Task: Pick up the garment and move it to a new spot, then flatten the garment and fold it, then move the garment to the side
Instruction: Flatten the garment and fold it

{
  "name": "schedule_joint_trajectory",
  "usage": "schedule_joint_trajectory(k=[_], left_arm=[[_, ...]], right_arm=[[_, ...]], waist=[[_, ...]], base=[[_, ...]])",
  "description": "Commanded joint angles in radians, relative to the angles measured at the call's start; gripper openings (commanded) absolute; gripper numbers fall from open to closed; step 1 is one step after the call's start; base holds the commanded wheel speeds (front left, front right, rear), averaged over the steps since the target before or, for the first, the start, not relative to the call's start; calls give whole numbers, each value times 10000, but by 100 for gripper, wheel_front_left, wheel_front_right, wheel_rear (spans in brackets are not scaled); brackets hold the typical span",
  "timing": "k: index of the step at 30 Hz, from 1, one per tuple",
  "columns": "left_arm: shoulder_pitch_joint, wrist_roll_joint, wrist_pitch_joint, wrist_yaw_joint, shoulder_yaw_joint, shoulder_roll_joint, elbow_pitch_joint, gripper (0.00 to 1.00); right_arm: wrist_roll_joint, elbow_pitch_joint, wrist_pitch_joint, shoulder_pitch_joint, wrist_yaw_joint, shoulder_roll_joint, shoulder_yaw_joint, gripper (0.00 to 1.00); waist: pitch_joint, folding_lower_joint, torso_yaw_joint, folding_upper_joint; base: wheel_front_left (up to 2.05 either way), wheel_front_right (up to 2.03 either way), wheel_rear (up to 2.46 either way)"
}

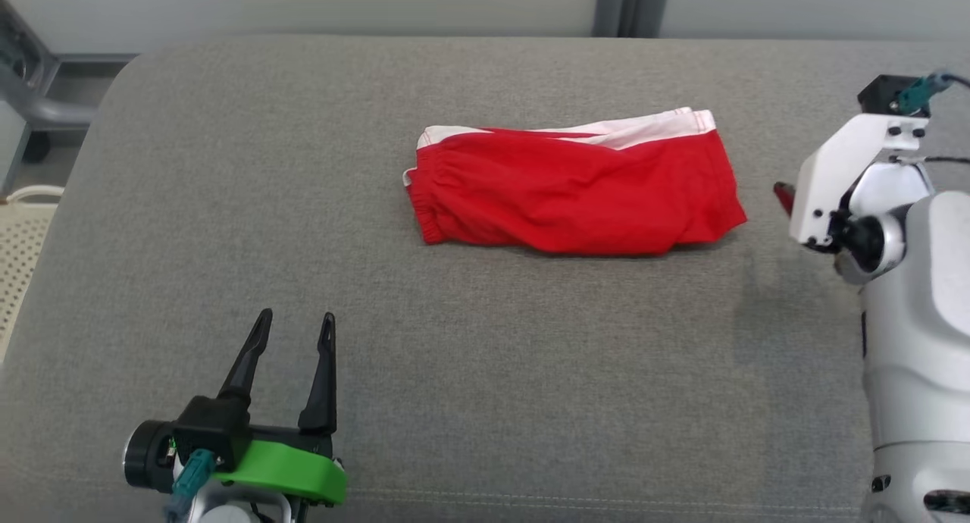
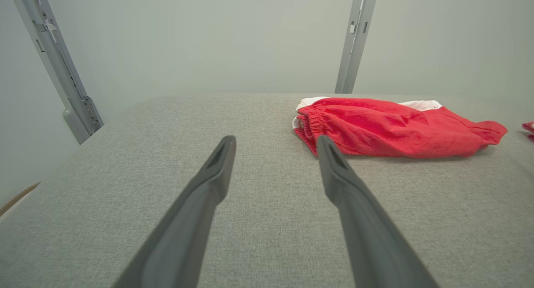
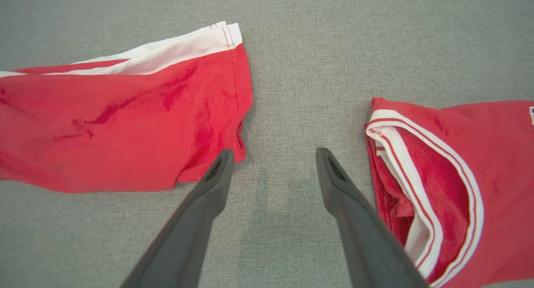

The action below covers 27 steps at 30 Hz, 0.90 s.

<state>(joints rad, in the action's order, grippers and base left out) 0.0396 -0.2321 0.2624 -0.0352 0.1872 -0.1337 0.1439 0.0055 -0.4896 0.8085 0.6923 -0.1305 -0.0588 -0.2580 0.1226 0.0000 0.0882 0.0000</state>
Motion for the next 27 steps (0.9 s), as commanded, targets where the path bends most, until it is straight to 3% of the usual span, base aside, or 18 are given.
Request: schedule_joint_trajectory(k=[1,4,11,20,27], left_arm=[[263,99,28,-69,39,73,52,100],[538,191,26,-163,155,132,91,100],[908,328,27,-266,140,244,84,100],[962,478,27,-417,106,339,75,100],[903,599,27,-510,78,379,46,100]], right_arm=[[-237,-99,239,358,-1,-183,-247,100],[-651,-446,679,839,-1,-404,-830,100],[-1200,-1283,609,1828,-1,-712,-2050,100],[-1864,-2383,317,2299,-1,-1079,-2346,100],[-1742,-3297,145,2668,-3,-763,-3034,100]], waist=[[774,0,800,0],[1136,0,1166,0],[1770,0,1778,0],[2140,0,2110,0],[2346,0,2212,0]], base=[[0,0,0],[0,0,0],[0,0,0],[0,0,0],[0,0,0]])
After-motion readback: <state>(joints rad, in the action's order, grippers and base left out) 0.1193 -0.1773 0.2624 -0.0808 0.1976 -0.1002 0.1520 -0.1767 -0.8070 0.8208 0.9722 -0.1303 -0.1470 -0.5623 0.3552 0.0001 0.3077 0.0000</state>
